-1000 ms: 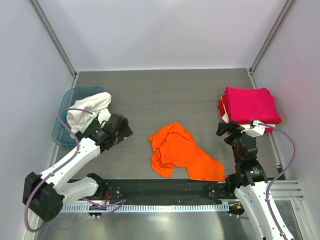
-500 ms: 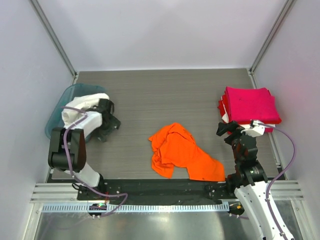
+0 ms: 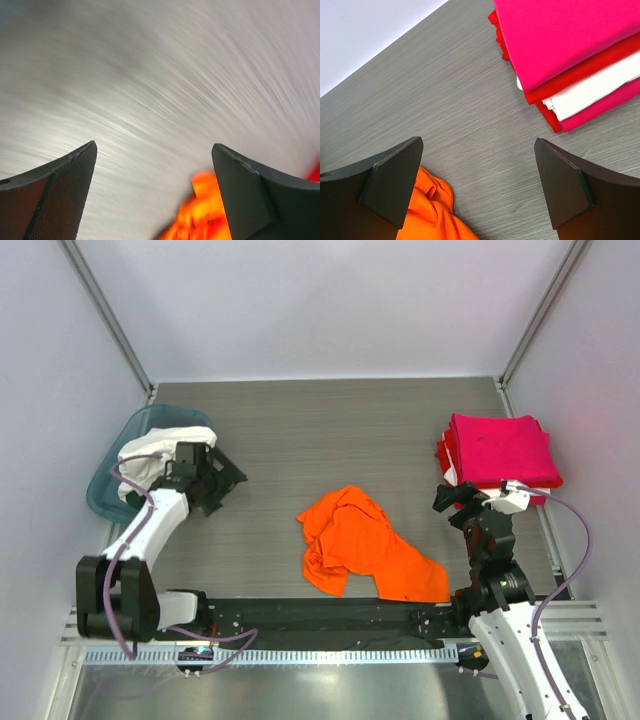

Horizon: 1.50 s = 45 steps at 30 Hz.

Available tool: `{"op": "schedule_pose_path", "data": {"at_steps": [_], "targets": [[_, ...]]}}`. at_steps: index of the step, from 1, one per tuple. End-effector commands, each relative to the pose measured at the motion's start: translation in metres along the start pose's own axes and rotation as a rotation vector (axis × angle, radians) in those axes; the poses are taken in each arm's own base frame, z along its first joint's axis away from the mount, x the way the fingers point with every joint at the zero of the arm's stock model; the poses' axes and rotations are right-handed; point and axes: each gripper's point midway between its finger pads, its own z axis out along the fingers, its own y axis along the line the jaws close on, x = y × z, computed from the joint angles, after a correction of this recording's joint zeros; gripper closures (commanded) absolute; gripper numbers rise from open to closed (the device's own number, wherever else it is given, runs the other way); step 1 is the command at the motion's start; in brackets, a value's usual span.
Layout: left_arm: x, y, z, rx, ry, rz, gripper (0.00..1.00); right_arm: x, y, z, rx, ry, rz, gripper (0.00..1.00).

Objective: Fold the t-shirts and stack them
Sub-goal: Flatten the tshirt out

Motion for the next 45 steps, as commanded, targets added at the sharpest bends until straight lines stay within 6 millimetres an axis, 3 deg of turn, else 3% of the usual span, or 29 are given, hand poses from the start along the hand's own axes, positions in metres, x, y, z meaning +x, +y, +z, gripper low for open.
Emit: {"op": "schedule_pose_path", "data": {"at_steps": [1, 6, 9, 10, 11, 12, 14, 20, 26, 31, 34, 36, 39, 43, 45], "targets": [[0.024, -0.053, -0.037, 0.266, -0.019, 0.229, 0.02, -0.014, 0.004, 0.002, 0.017, -0.034, 0.030, 0.00], [0.069, -0.057, -0.072, 0.439, 0.032, 0.342, 0.00, 0.008, 0.017, 0.004, -0.009, 0.143, 0.002, 0.00], [0.099, -0.046, -0.076, 0.484, 0.079, 0.394, 0.00, 0.029, 0.026, 0.000, -0.014, 0.309, 0.007, 0.00], [0.108, -0.044, -0.077, 0.498, 0.099, 0.409, 0.00, 0.028, 0.032, -0.001, -0.024, 0.339, 0.011, 0.02], [0.121, -0.040, -0.075, 0.519, 0.139, 0.427, 0.00, 0.040, 0.030, -0.004, -0.014, 0.408, 0.002, 0.06], [0.134, -0.040, -0.078, 0.536, 0.168, 0.459, 0.02, 0.050, 0.041, -0.011, -0.070, 0.483, 0.009, 0.14], [0.152, -0.032, -0.077, 0.536, 0.215, 0.490, 0.03, 0.059, 0.052, -0.018, -0.121, 0.565, 0.021, 0.19], [0.196, -0.015, -0.080, 0.556, 0.305, 0.568, 0.05, 0.084, 0.055, -0.041, -0.140, 0.680, 0.024, 0.21], [0.219, -0.014, -0.076, 0.589, 0.328, 0.632, 0.05, 0.090, 0.057, -0.033, -0.091, 0.695, -0.043, 0.21], [0.237, -0.016, -0.063, 0.589, 0.381, 0.617, 0.06, 0.090, 0.081, -0.027, -0.126, 0.735, -0.083, 0.21], [0.254, -0.016, -0.056, 0.573, 0.427, 0.634, 0.12, 0.096, 0.091, -0.037, -0.176, 0.761, -0.098, 0.20], [0.269, -0.017, -0.053, 0.576, 0.454, 0.661, 0.16, 0.111, 0.101, -0.056, -0.235, 0.810, -0.141, 0.13], [0.279, -0.018, -0.049, 0.566, 0.459, 0.673, 0.19, 0.132, 0.103, -0.076, -0.229, 0.834, -0.243, 0.13], [0.276, -0.019, -0.046, 0.577, 0.422, 0.672, 0.19, 0.126, 0.111, -0.087, -0.226, 0.732, -0.298, 0.16], [0.270, -0.016, -0.045, 0.585, 0.384, 0.692, 0.17, 0.118, 0.128, -0.103, -0.315, 0.692, -0.275, 0.20]]}}
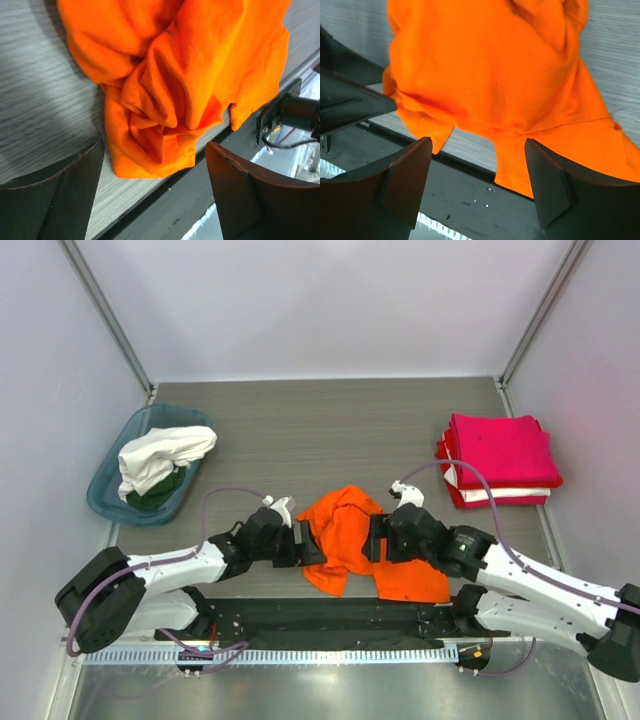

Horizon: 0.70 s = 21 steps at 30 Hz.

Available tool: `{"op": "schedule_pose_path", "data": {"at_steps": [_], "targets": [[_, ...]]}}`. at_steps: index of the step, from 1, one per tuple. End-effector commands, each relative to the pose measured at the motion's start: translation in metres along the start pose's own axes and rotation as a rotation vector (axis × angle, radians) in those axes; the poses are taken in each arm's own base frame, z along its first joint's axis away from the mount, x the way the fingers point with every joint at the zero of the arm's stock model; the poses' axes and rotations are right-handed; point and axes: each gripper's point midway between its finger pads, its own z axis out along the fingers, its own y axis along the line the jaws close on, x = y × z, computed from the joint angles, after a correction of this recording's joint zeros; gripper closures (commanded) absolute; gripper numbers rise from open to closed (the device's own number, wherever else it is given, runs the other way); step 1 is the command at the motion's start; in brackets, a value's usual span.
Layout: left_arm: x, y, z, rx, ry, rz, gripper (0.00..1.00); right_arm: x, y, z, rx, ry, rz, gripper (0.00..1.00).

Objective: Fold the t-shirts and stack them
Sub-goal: Flatten the tshirt out

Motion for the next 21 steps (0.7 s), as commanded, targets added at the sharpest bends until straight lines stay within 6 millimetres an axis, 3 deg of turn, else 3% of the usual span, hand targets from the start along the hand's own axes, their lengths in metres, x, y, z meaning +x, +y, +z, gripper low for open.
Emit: {"op": "schedule_pose_path", "data": {"at_steps": [1, 5, 8, 9, 10, 12, 16, 19, 20, 21], "targets": [[-0.012, 0.015, -0.004, -0.054, -0.103, 0.042, 0.15, -0.040, 0.012, -0.027, 0.005, -0.246, 0.039, 0.21], [-0.019, 0.026, -0.013, -0.077, -0.184, 0.090, 0.08, -0.054, -0.015, -0.034, 0.100, -0.400, 0.056, 0.22], [-0.015, 0.025, -0.015, -0.054, -0.181, 0.086, 0.07, -0.053, -0.035, -0.037, 0.130, -0.464, 0.138, 0.39], [-0.011, 0.027, -0.015, -0.052, -0.172, 0.079, 0.07, -0.048, -0.037, -0.037, 0.118, -0.457, 0.136, 0.32], [-0.009, 0.025, -0.014, -0.041, -0.165, 0.068, 0.08, -0.048, -0.036, -0.042, 0.081, -0.467, 0.146, 0.16], [-0.003, 0.028, -0.013, -0.044, -0.147, 0.057, 0.09, -0.039, -0.034, -0.041, 0.037, -0.450, 0.150, 0.06], [0.002, 0.027, -0.010, -0.048, -0.114, 0.039, 0.14, -0.019, -0.024, -0.032, -0.018, -0.343, 0.087, 0.06], [0.005, 0.026, -0.005, -0.054, -0.085, 0.028, 0.18, 0.007, -0.018, -0.008, 0.029, -0.176, 0.020, 0.05], [0.006, 0.026, -0.003, -0.056, -0.078, 0.025, 0.21, 0.022, -0.025, 0.009, 0.107, -0.089, -0.027, 0.05], [0.008, 0.027, 0.000, -0.057, -0.068, 0.024, 0.22, 0.024, -0.023, 0.014, 0.125, -0.057, -0.044, 0.05]]}}
